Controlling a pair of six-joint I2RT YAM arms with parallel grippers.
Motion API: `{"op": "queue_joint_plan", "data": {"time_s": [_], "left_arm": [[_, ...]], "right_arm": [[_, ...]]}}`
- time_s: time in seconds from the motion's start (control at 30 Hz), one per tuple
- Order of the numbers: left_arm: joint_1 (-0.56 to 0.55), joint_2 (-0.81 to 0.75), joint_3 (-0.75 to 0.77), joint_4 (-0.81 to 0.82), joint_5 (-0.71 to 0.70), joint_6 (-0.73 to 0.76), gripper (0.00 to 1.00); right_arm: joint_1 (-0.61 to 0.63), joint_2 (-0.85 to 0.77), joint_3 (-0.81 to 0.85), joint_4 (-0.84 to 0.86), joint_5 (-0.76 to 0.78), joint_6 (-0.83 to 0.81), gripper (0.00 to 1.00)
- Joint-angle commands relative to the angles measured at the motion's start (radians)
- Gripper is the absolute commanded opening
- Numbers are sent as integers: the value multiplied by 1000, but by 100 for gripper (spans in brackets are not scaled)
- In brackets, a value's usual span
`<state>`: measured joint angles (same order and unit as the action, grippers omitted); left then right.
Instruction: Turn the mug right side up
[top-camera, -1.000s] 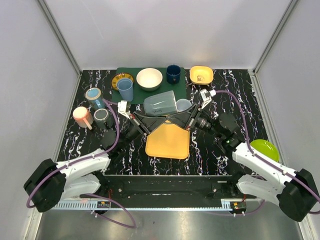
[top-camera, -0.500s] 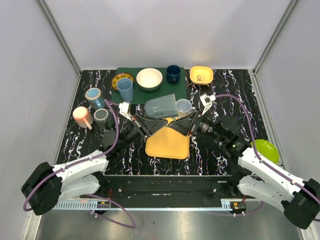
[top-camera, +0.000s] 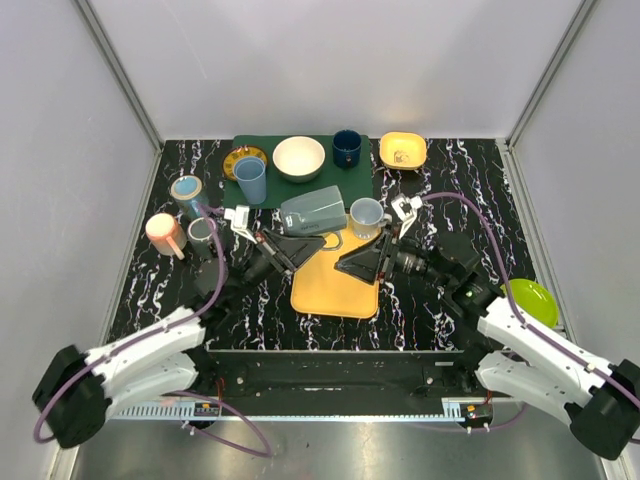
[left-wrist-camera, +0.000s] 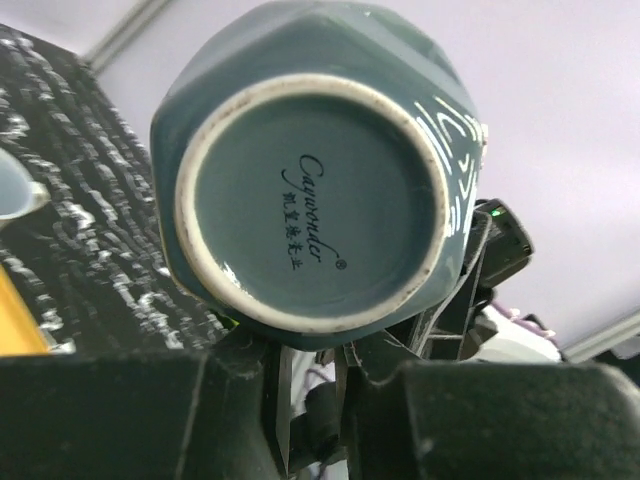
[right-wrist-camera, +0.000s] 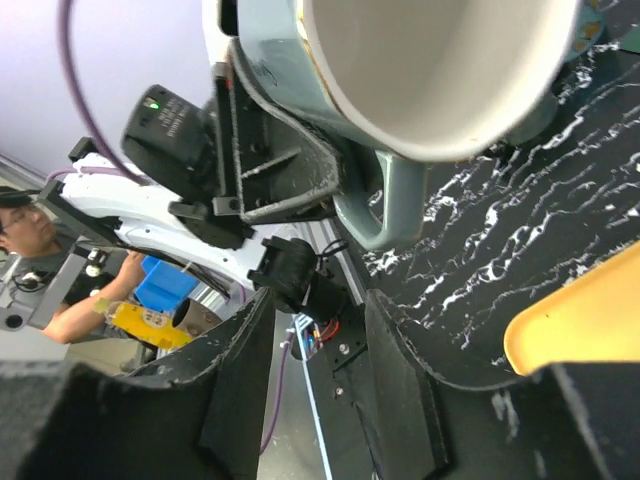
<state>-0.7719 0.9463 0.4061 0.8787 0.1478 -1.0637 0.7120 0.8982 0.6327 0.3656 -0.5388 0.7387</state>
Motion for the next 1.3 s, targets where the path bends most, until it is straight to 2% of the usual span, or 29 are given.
{"op": "queue_joint_plan", "data": {"time_s": [0.0,0.03,0.1,0.13,0.23,0.3,0.43,0.47,0.53,0.67,0.97,1.27], "left_arm": [[2,-231,123,-330,-118,252,0],[2,-266,146,-510,-146,327,0],[2,-360,168,-683,-267,384,0],[2,-388,178,-827,-301,419,0],[2,-467,200,-1086,-459,462,0],[2,-500,204,-1190,-551,469,0],[2,-431,259,-1426,-672,455,0],[2,-397,278,-1467,-720,421,0],[5,-272,325,-1547,-725,413,0],[16,-126,352,-1531,-696,416,0],[259,186,407,-1429,-493,554,0],[353,409,461,-1348,-392,599,0]], "right_arm": [[9,-87,85,-250,75,-152,48],[9,-120,99,-290,97,-179,49],[7,-149,107,-377,149,-234,50],[9,-172,110,-411,164,-248,50],[7,-206,99,-465,203,-277,50],[9,-209,94,-484,221,-280,50],[9,-197,90,-516,243,-294,50],[9,-193,91,-521,250,-300,50],[7,-188,93,-536,260,-306,50],[7,-189,91,-542,275,-314,50],[9,-203,81,-554,278,-306,50],[9,-191,90,-571,293,-326,50]]}}
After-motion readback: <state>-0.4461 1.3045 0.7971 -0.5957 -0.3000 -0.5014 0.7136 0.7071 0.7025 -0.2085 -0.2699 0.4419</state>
